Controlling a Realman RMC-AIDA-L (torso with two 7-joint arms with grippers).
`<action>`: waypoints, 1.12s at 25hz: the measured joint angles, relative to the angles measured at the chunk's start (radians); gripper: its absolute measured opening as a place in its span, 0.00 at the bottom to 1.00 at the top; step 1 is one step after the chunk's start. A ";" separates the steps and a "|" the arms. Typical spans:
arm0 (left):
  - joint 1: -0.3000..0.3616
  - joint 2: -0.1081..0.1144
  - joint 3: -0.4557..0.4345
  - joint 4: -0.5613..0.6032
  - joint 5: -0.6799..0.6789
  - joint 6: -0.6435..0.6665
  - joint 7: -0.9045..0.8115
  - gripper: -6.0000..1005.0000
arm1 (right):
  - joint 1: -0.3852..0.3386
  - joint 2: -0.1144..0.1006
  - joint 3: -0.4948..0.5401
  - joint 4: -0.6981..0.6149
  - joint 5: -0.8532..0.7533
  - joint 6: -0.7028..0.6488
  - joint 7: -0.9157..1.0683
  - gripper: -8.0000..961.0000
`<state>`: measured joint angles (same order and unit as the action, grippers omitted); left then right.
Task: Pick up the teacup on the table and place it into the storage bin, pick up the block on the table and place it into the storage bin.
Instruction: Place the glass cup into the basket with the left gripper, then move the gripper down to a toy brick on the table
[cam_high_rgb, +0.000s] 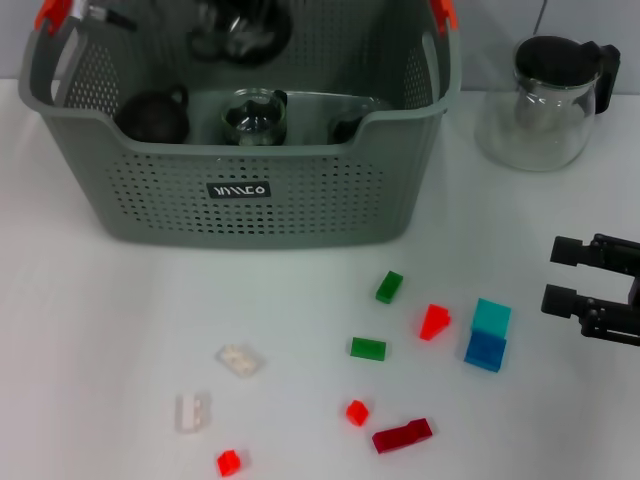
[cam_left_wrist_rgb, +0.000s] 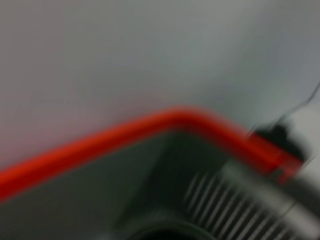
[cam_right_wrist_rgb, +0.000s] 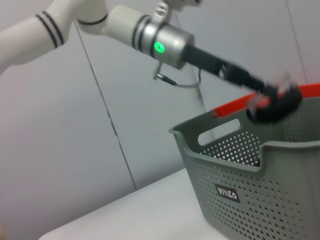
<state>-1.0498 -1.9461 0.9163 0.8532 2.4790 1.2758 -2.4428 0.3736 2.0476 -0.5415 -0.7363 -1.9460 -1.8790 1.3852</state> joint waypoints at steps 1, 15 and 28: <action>-0.024 -0.006 0.002 -0.031 0.058 -0.013 -0.018 0.05 | 0.002 0.000 0.000 0.000 0.000 0.000 0.000 0.78; -0.125 -0.085 0.027 -0.274 0.361 -0.281 -0.088 0.17 | 0.022 0.005 -0.003 0.000 -0.001 0.000 0.003 0.78; 0.217 -0.087 -0.267 0.160 -0.516 0.126 0.305 0.31 | 0.024 0.005 -0.003 0.006 -0.001 -0.004 0.003 0.78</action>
<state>-0.8331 -2.0336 0.6491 1.0136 1.9630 1.4020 -2.1379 0.3974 2.0529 -0.5441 -0.7308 -1.9465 -1.8829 1.3882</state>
